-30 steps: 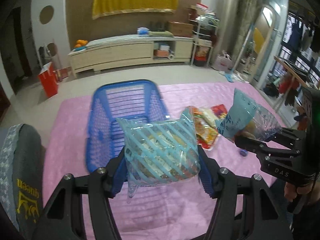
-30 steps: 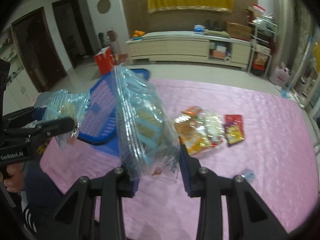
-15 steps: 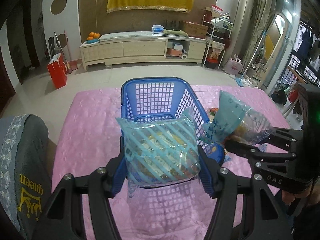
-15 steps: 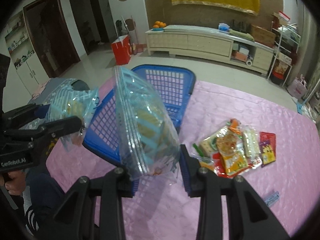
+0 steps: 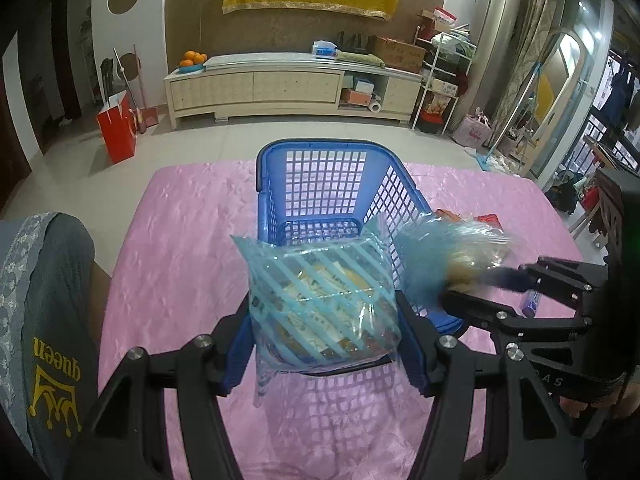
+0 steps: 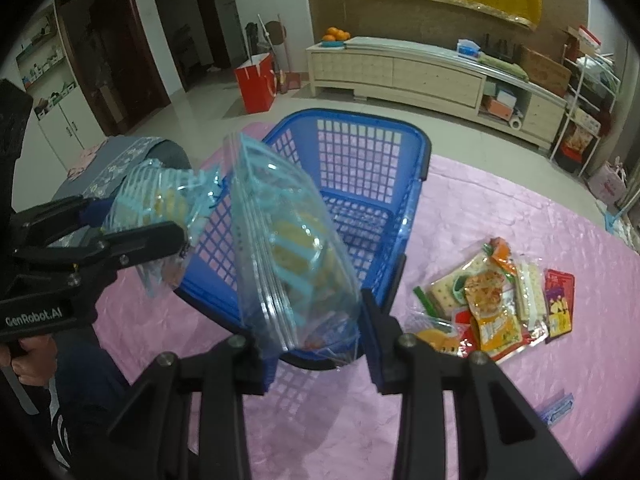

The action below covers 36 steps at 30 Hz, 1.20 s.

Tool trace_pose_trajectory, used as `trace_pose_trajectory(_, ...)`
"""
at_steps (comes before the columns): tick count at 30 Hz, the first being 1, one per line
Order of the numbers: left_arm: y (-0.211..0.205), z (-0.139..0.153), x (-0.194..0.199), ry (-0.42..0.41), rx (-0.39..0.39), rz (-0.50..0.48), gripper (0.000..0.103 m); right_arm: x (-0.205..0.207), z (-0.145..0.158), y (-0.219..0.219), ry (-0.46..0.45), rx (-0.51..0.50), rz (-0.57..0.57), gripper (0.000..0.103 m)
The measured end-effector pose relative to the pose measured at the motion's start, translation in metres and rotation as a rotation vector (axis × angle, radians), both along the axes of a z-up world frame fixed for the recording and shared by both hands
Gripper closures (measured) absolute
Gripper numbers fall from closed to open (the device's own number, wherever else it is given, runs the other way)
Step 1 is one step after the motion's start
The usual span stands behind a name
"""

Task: Organize snacks
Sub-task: 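Carry both bags over the blue basket and open the right tool to drop its bag, then lower the striped bag into the blue basket and open the left tool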

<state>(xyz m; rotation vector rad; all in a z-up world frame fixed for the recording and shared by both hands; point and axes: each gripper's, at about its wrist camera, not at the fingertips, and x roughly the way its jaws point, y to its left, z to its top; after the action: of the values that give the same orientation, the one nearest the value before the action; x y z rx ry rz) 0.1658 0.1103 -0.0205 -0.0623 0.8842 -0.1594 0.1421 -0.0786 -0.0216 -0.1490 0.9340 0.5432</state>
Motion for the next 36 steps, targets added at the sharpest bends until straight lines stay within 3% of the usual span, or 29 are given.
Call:
trace_pose_trajectory(2,-0.001,0.001,-0.001,0.002,0.005,-0.003,0.042,-0.002,0.003,0.000,-0.023,-0.003,-0.007,0.036)
trace_pose_trajectory(4,-0.001,0.001,0.000,0.002,0.009,-0.005,0.042,-0.004,0.006,-0.001,-0.045,-0.006,-0.008,0.028)
trace_pose_trajectory(17,-0.016,-0.004,0.010,0.016,0.021,-0.046,0.042,0.003,0.008,-0.022,-0.042,-0.004,-0.089,0.027)
trace_pose_trajectory(36,-0.037,-0.032,0.055,0.092,-0.002,-0.086,0.042,0.025,-0.004,-0.052,-0.013,0.015,-0.164,0.027)
